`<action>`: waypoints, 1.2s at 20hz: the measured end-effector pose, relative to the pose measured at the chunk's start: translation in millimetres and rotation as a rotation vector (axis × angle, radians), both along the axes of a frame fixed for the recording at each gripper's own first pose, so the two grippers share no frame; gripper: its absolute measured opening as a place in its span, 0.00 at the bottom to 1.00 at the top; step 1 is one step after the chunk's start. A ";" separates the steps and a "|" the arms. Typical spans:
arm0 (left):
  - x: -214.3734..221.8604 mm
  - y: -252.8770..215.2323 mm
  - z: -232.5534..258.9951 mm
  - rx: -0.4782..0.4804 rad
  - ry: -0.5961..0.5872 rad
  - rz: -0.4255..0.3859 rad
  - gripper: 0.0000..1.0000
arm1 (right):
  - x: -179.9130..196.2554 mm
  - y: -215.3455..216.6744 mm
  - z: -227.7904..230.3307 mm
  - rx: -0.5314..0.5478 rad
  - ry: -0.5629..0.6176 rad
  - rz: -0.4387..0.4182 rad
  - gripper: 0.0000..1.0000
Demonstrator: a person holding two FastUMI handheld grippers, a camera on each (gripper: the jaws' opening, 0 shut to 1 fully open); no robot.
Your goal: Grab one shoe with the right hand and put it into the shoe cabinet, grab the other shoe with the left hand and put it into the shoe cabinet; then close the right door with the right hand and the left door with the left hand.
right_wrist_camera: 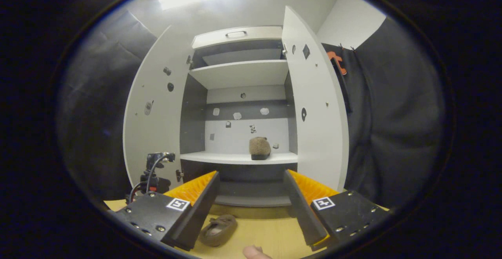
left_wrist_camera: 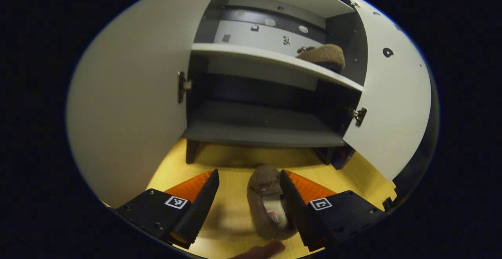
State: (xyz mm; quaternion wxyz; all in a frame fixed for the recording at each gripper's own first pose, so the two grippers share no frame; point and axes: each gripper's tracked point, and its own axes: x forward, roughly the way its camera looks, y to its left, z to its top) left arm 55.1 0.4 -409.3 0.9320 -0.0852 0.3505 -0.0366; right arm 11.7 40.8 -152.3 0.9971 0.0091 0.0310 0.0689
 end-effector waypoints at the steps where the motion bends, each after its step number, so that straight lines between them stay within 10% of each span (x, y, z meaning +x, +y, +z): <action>1: -3.6 -4.6 -13.9 0.009 0.034 -0.015 0.98 | -1.8 -3.3 -0.6 -0.004 0.000 -0.012 0.98; 8: -17.5 -20.1 -77.3 0.029 0.223 -0.027 0.83 | -12.0 -11.7 -8.2 -0.014 0.004 -0.015 0.98; 15: -11.8 -16.3 -99.9 0.033 0.276 -0.026 0.01 | -9.5 -17.8 -14.5 0.027 0.020 -0.012 0.98; 24: -9.1 -8.5 35.1 0.078 -0.044 -0.004 0.01 | -8.6 -32.8 -14.2 0.031 0.021 -0.049 0.98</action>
